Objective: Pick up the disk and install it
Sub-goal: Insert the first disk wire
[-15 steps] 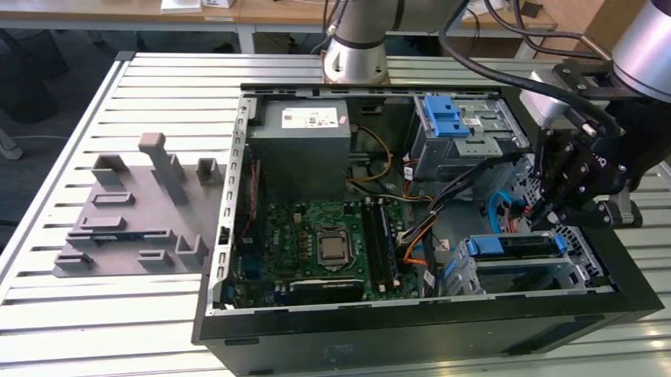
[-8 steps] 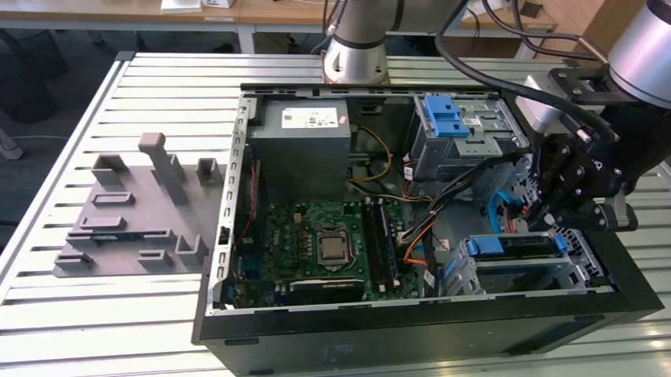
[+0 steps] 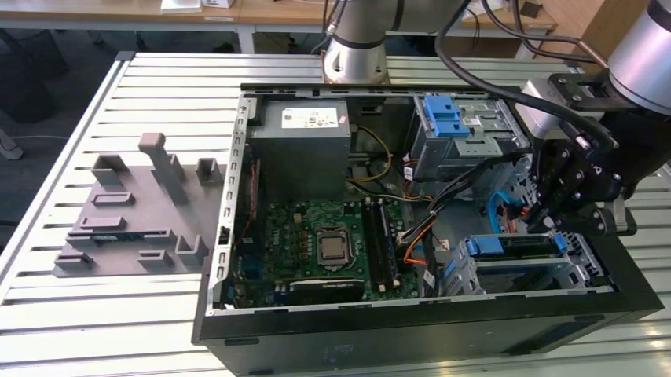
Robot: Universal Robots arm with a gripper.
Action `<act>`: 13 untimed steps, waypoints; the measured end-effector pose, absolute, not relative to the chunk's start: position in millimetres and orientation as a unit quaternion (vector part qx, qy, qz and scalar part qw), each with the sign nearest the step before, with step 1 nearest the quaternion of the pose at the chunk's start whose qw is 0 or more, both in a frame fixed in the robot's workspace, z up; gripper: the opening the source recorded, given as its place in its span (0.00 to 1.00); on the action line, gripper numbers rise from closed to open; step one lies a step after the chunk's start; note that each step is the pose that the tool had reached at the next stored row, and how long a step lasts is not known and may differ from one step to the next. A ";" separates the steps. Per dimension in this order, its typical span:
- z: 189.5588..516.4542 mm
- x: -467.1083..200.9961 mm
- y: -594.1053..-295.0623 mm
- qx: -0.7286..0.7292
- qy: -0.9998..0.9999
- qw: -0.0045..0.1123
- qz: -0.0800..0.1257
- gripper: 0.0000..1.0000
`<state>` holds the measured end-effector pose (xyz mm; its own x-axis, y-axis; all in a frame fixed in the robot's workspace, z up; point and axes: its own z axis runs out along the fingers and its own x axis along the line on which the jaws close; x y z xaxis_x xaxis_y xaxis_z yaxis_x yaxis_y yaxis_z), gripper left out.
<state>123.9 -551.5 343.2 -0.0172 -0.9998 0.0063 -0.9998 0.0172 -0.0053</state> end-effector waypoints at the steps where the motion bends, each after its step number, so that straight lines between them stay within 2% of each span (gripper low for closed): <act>1: 342.8 123.9 -552.1 0.701 -0.713 0.000 0.004 0.16; 13: 339.4 121.9 -553.5 0.695 -0.719 -0.001 0.004 0.16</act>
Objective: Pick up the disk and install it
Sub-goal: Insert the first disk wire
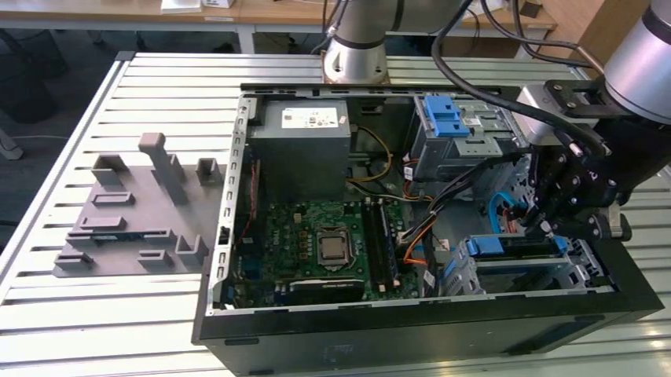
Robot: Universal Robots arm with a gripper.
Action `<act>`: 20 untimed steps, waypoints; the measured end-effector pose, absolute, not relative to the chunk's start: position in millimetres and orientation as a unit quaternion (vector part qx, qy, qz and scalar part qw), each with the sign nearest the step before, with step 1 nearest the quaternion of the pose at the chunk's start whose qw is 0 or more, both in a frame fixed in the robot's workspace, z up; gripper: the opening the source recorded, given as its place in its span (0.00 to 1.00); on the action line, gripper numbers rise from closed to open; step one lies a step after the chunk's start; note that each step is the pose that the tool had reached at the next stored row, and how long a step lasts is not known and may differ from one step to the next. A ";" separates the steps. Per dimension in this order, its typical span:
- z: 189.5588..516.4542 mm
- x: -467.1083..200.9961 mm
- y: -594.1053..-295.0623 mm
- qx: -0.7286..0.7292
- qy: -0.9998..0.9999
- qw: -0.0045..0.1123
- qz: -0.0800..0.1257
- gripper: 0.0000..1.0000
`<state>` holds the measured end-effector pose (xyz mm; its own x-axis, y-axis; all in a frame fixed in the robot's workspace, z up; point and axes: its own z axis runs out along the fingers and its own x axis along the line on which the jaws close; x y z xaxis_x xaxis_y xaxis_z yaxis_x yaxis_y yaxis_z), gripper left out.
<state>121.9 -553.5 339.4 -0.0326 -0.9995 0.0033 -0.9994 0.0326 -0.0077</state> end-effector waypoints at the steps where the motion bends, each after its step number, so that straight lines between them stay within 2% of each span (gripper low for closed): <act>1: 339.0 121.9 -553.8 -0.695 0.719 0.002 -0.004 0.16; 20: 335.3 123.0 -556.3 -0.699 0.715 0.003 -0.002 0.16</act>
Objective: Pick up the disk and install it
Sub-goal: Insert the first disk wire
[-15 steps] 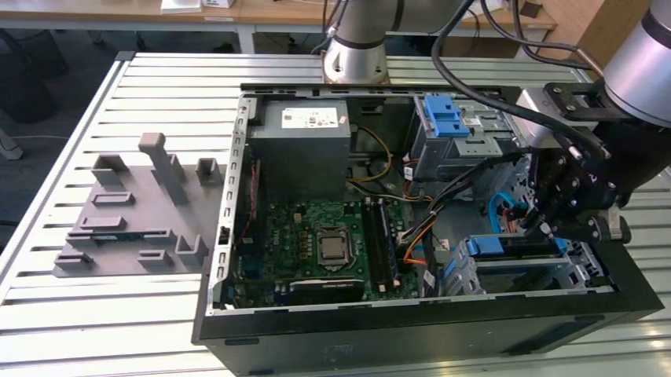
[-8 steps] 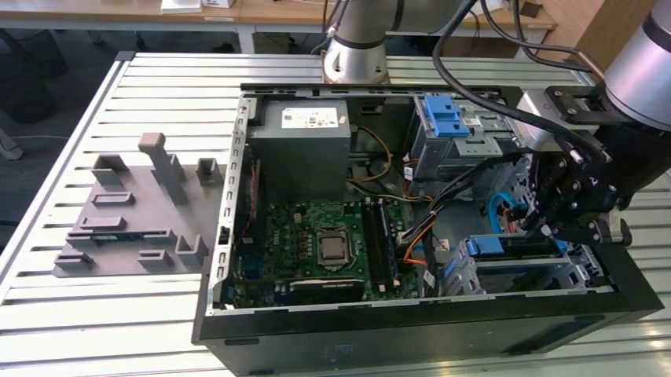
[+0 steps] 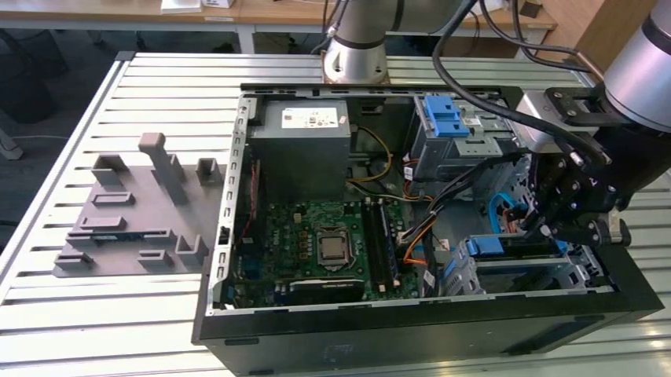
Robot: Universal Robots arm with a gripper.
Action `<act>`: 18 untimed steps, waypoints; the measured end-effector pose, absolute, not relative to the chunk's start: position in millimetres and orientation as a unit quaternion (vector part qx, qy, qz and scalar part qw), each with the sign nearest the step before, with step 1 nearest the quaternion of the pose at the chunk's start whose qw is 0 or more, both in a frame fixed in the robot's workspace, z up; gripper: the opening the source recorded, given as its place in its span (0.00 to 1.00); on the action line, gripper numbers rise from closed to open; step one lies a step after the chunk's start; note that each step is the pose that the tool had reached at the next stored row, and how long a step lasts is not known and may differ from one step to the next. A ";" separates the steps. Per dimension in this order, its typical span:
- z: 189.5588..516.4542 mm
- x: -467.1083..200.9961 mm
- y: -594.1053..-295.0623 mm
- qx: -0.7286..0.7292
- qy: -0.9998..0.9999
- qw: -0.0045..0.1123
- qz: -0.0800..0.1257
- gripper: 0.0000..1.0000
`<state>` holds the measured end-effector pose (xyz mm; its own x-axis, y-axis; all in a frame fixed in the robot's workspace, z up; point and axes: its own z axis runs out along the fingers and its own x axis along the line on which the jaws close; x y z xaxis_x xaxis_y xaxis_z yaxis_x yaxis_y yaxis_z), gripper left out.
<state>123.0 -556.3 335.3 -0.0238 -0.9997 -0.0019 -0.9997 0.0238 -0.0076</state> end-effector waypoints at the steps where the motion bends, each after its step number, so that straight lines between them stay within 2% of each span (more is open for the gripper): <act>1: 335.2 123.0 -556.3 -0.699 0.715 0.003 -0.002 0.16; 18: 334.5 122.7 -557.7 -0.705 0.709 0.004 -0.002 0.16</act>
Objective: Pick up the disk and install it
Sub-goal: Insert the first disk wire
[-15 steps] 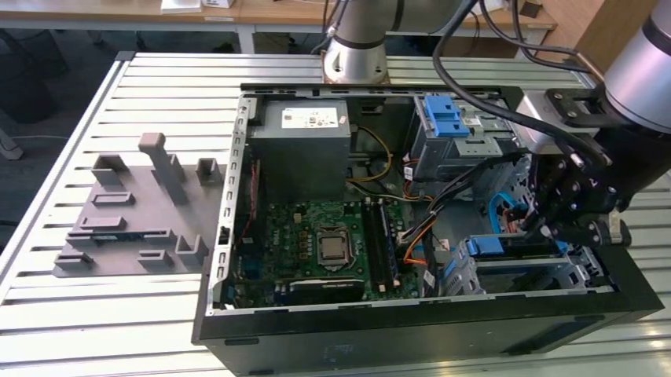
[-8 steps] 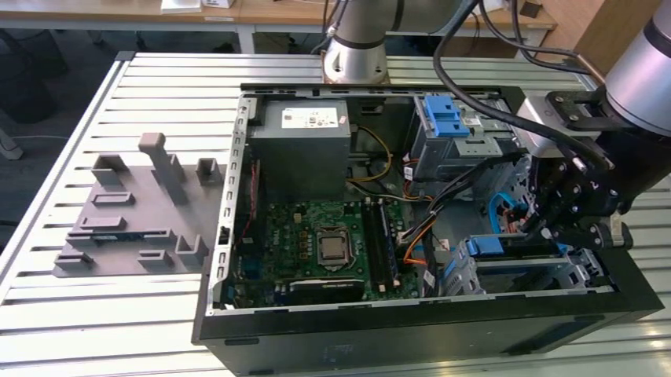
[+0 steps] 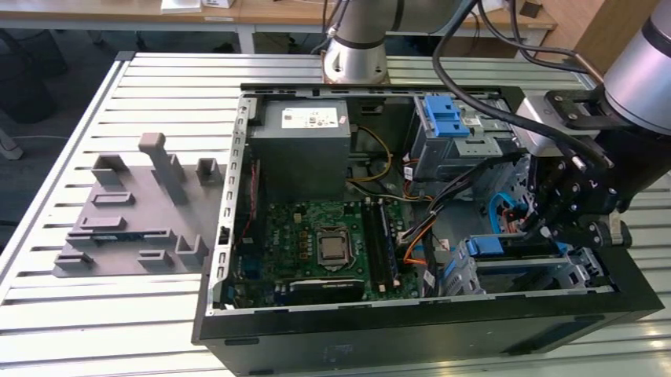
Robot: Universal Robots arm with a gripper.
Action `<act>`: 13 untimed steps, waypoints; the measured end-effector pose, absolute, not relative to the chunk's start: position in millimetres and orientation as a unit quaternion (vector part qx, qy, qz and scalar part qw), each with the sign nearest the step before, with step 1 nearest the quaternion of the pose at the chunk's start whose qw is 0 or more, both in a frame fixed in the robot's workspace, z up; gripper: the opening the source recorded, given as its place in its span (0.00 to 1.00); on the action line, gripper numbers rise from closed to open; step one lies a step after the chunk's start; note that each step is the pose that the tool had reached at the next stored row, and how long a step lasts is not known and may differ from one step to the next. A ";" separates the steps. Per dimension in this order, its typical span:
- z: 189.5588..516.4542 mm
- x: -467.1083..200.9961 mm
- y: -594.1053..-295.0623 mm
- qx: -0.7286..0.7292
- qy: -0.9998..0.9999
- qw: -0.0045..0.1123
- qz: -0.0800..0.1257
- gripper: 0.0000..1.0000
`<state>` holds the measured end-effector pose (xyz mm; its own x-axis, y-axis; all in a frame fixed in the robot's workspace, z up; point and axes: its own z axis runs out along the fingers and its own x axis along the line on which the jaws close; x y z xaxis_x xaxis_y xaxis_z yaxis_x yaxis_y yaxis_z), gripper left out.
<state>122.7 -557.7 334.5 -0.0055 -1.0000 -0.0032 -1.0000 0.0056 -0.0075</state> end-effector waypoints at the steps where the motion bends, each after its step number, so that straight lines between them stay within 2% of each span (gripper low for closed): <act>1: 334.5 122.7 -557.7 -0.705 0.709 0.004 -0.002 0.16; 13: 331.6 122.7 -560.0 -0.705 0.709 0.004 -0.002 0.16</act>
